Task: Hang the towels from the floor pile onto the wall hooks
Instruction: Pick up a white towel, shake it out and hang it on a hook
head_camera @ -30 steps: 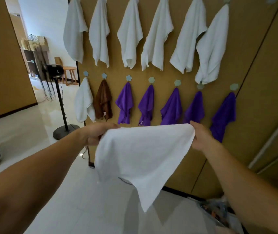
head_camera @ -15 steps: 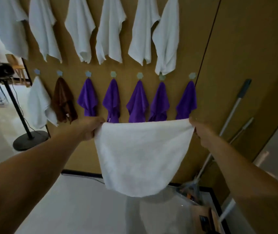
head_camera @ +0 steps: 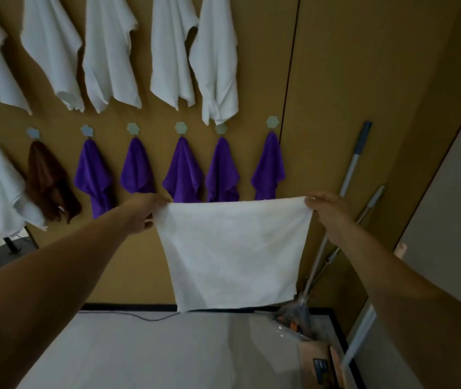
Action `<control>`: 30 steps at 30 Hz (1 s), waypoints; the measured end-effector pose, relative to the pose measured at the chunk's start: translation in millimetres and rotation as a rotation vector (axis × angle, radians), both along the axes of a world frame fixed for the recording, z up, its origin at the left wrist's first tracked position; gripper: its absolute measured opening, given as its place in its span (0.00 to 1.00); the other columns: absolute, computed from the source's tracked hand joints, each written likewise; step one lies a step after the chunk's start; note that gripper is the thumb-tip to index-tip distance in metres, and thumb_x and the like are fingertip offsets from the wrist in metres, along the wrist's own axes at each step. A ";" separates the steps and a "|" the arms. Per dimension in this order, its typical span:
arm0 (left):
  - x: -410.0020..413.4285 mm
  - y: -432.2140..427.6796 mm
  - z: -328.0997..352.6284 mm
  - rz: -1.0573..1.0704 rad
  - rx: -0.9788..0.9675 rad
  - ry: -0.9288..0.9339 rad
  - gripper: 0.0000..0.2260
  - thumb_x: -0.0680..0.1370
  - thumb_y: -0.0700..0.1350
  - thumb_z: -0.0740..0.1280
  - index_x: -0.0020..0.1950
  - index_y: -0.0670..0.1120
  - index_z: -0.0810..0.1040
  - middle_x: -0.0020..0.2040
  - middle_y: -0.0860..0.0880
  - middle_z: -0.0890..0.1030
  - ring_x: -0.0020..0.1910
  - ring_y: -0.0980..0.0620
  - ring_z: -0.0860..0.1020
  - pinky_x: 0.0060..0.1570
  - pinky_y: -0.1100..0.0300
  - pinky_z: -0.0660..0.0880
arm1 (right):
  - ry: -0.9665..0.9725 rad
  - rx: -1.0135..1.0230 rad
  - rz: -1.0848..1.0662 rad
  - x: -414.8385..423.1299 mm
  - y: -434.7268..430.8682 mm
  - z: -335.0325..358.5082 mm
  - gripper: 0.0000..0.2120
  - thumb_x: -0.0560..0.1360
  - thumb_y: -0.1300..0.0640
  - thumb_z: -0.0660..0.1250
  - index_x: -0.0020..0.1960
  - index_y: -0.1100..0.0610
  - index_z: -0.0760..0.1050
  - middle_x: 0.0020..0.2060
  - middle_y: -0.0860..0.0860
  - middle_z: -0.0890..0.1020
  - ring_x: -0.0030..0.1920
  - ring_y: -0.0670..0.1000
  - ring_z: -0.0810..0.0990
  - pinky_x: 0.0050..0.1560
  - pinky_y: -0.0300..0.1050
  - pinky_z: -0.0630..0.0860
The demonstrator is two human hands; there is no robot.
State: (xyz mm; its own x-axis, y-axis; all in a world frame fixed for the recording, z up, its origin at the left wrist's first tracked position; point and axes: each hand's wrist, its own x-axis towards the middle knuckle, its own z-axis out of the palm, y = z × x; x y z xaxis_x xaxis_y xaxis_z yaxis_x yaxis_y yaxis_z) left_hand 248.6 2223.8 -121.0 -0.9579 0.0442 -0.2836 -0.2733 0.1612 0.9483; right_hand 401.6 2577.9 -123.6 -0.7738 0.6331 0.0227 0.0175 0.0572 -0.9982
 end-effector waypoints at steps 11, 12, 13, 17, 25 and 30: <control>-21.4 57.4 14.5 -0.020 -0.393 0.450 0.15 0.69 0.40 0.75 0.55 0.39 0.81 0.47 0.44 0.81 0.43 0.49 0.78 0.39 0.61 0.72 | -0.192 0.395 0.065 -13.2 46.4 14.9 0.28 0.67 0.55 0.79 0.63 0.63 0.73 0.55 0.52 0.75 0.52 0.50 0.74 0.50 0.41 0.72; -22.7 62.8 19.3 -0.009 -0.457 0.502 0.14 0.70 0.42 0.74 0.54 0.39 0.81 0.46 0.44 0.81 0.42 0.50 0.77 0.36 0.63 0.70 | -0.207 0.495 0.038 -14.9 48.9 19.1 0.27 0.68 0.53 0.78 0.62 0.63 0.74 0.54 0.53 0.75 0.51 0.49 0.73 0.48 0.40 0.71; -23.7 68.0 25.4 0.002 -0.524 0.548 0.13 0.71 0.44 0.73 0.52 0.39 0.82 0.44 0.45 0.80 0.39 0.51 0.77 0.33 0.64 0.68 | -0.212 0.582 0.004 -16.4 51.3 24.4 0.24 0.70 0.52 0.76 0.60 0.62 0.75 0.52 0.53 0.75 0.49 0.50 0.73 0.44 0.40 0.70; -24.5 87.4 45.1 0.046 -0.673 0.691 0.12 0.76 0.48 0.69 0.53 0.41 0.80 0.47 0.41 0.81 0.45 0.45 0.77 0.43 0.57 0.71 | -0.146 0.744 -0.128 -24.6 59.9 47.6 0.12 0.74 0.52 0.71 0.45 0.59 0.72 0.47 0.56 0.76 0.46 0.56 0.76 0.34 0.42 0.67; -26.2 138.1 84.2 0.148 -0.363 0.886 0.09 0.77 0.41 0.62 0.37 0.46 0.66 0.34 0.50 0.70 0.32 0.54 0.68 0.29 0.62 0.62 | 0.238 0.342 -0.171 -64.7 59.4 86.7 0.08 0.76 0.62 0.64 0.43 0.54 0.66 0.37 0.49 0.72 0.40 0.52 0.73 0.33 0.41 0.68; -34.2 169.7 120.7 0.269 -0.082 0.909 0.03 0.75 0.39 0.60 0.45 0.46 0.70 0.34 0.53 0.70 0.32 0.58 0.69 0.27 0.74 0.67 | 0.327 0.412 0.127 -83.5 64.1 110.3 0.08 0.71 0.43 0.68 0.47 0.42 0.73 0.47 0.44 0.77 0.46 0.48 0.76 0.44 0.43 0.74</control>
